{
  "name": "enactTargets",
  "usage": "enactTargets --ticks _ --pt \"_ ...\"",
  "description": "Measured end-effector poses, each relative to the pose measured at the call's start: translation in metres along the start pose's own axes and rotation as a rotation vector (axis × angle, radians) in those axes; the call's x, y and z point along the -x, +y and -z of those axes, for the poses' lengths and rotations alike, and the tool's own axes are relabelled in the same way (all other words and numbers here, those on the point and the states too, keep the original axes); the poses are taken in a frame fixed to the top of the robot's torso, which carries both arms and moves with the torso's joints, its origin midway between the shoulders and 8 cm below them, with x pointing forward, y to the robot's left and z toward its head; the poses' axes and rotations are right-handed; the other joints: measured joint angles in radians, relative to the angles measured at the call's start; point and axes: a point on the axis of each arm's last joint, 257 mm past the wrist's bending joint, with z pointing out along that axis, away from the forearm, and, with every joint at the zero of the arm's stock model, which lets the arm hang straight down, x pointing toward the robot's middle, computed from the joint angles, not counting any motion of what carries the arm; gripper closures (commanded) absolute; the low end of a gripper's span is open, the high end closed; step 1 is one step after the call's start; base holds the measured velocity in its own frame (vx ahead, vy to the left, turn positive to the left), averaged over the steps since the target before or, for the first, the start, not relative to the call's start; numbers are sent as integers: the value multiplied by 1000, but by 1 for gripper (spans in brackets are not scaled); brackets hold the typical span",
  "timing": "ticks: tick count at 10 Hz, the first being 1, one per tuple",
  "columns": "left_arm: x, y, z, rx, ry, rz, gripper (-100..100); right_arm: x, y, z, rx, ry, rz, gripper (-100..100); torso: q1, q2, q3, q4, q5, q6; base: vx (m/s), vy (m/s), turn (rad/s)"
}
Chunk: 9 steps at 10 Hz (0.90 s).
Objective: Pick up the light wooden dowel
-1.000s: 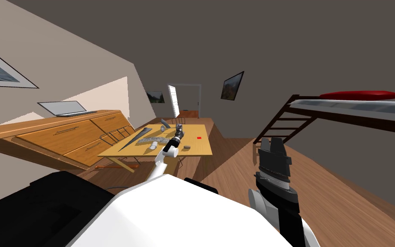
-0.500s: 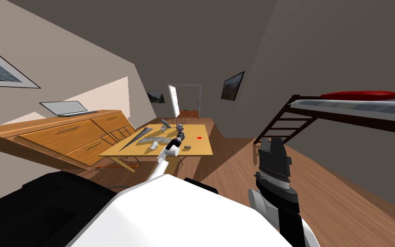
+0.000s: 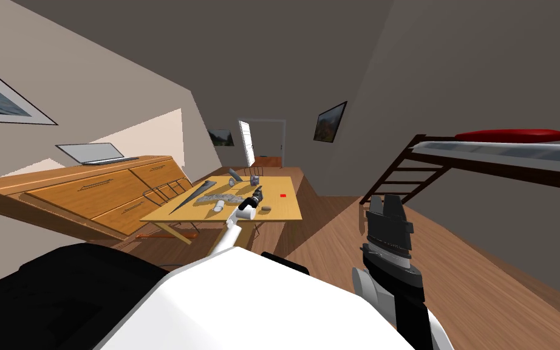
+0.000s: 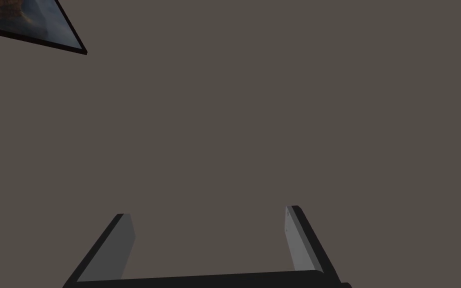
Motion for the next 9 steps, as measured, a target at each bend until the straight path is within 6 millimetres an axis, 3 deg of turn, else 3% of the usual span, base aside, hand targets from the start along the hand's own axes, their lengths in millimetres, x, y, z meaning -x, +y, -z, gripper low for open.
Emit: enactTargets --ticks 9 --pt "19 103 -10 323 -39 -8 -100 0 0 0 0 0 0 0 0 -2 -1 -1 0 0 26 2 -3"
